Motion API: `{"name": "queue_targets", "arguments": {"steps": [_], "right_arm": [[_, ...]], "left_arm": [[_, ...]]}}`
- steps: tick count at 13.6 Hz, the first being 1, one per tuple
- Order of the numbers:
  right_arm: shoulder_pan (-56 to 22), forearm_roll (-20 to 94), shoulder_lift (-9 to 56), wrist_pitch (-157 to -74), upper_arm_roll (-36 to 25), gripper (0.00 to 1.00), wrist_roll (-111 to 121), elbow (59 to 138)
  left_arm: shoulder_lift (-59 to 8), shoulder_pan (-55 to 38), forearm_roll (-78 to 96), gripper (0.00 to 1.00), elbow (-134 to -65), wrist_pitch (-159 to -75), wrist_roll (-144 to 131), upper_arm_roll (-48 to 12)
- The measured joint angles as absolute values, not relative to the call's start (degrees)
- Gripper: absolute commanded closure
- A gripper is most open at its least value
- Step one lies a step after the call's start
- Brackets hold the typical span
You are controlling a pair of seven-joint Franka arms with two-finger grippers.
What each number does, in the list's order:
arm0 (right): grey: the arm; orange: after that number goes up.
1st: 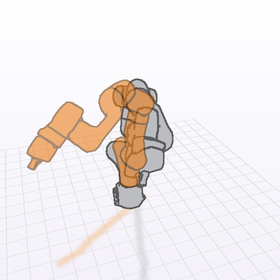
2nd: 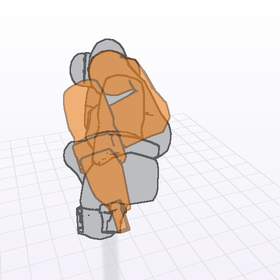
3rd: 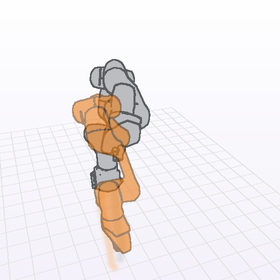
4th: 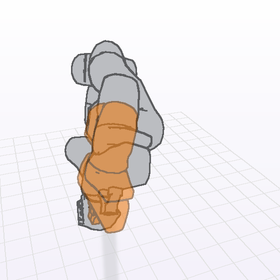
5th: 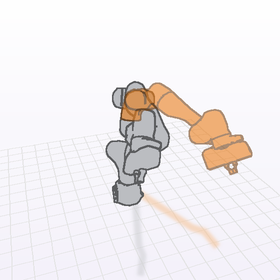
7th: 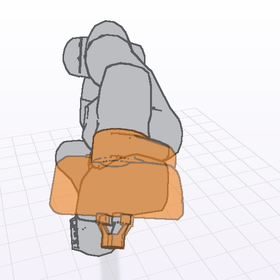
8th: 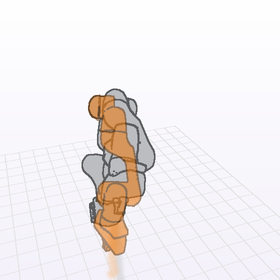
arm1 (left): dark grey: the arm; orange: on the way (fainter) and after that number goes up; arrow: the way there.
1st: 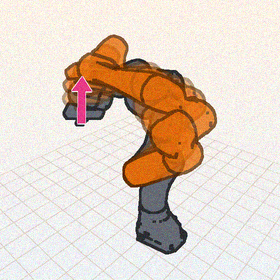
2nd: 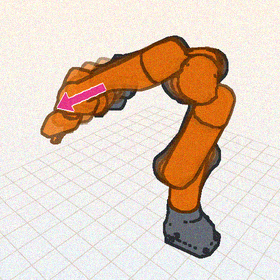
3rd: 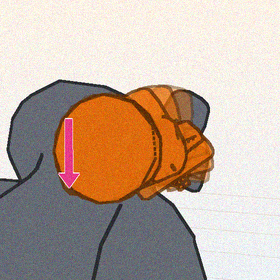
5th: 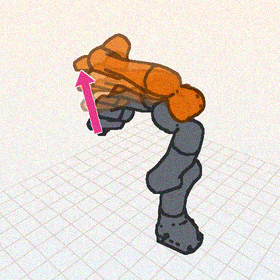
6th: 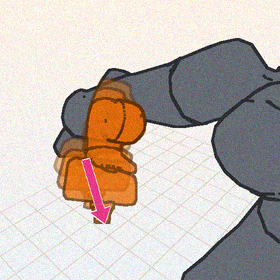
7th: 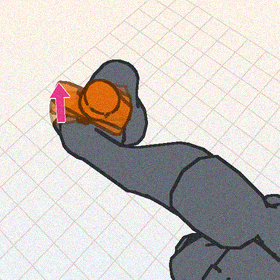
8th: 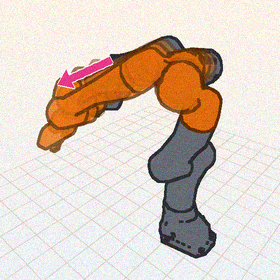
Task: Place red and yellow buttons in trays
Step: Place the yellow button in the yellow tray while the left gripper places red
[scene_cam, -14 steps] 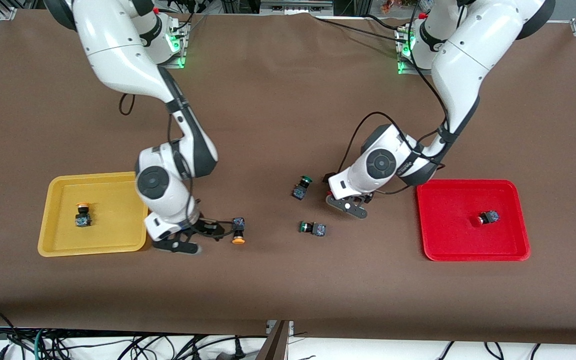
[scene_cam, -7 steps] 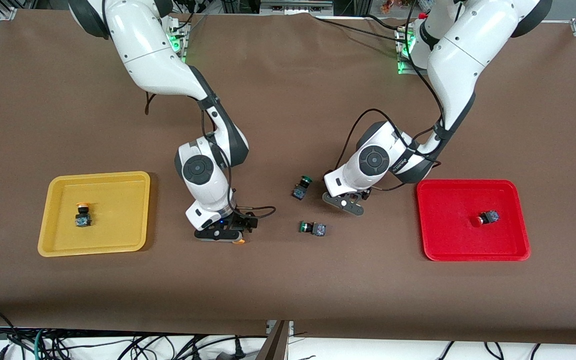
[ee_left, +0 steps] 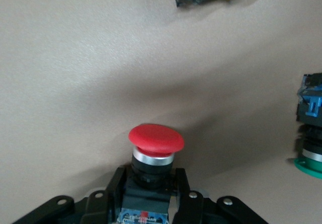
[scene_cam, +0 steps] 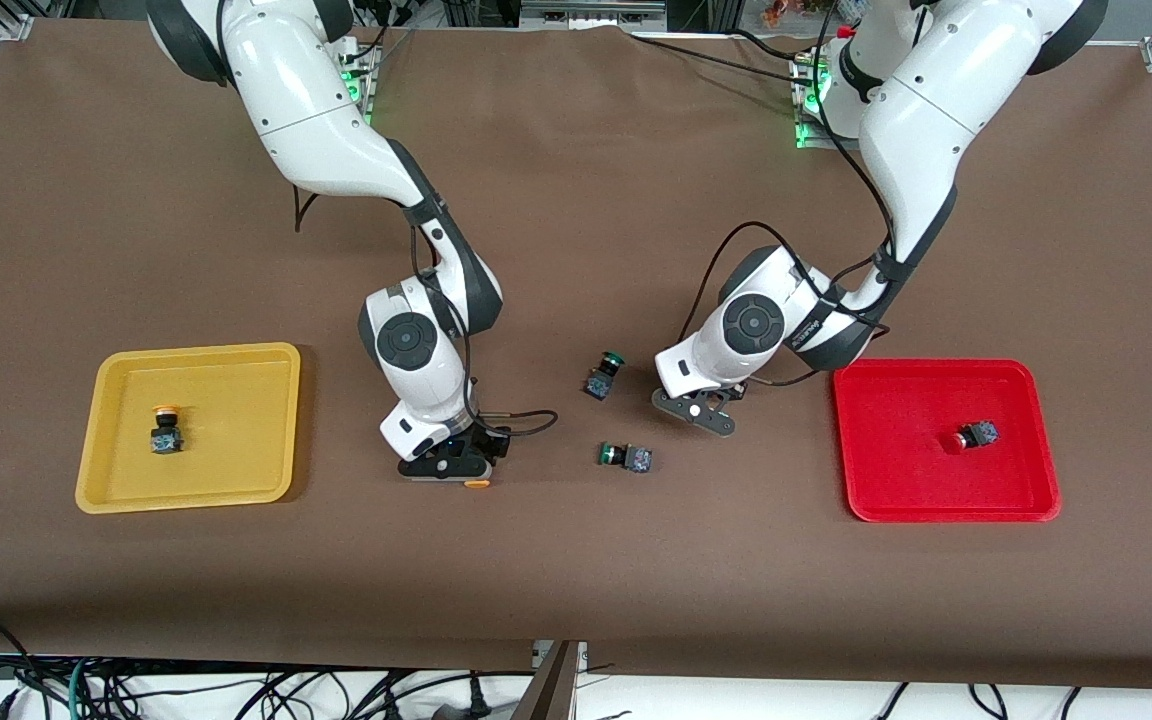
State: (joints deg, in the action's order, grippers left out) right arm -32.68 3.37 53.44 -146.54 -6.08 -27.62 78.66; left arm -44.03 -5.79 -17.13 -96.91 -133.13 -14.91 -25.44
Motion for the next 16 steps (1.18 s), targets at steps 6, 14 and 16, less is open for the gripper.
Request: {"name": "queue_targets", "arguments": {"steps": [6, 14, 16], "right_arm": [[-25.7, 3.4, 50.5, -136.3, -7.1, 1.0, -16.4, 77.8], [-9.6, 3.4, 46.7, -122.4, -10.2, 1.0, 12.0, 78.9], [-7.5, 3.4, 45.7, -122.4, -10.7, 1.0, 14.3, 82.0]], "left_arm": [[-37.0, 2.2, -17.3, 0.86, -94.2, -115.1, 0.3, -25.3], [-37.6, 18.6, -17.4, 0.8, -95.2, -118.6, 41.8, -24.5], [-40.4, 21.5, -17.4, 0.21, -95.8, -124.1, 49.4, -24.4]]}}
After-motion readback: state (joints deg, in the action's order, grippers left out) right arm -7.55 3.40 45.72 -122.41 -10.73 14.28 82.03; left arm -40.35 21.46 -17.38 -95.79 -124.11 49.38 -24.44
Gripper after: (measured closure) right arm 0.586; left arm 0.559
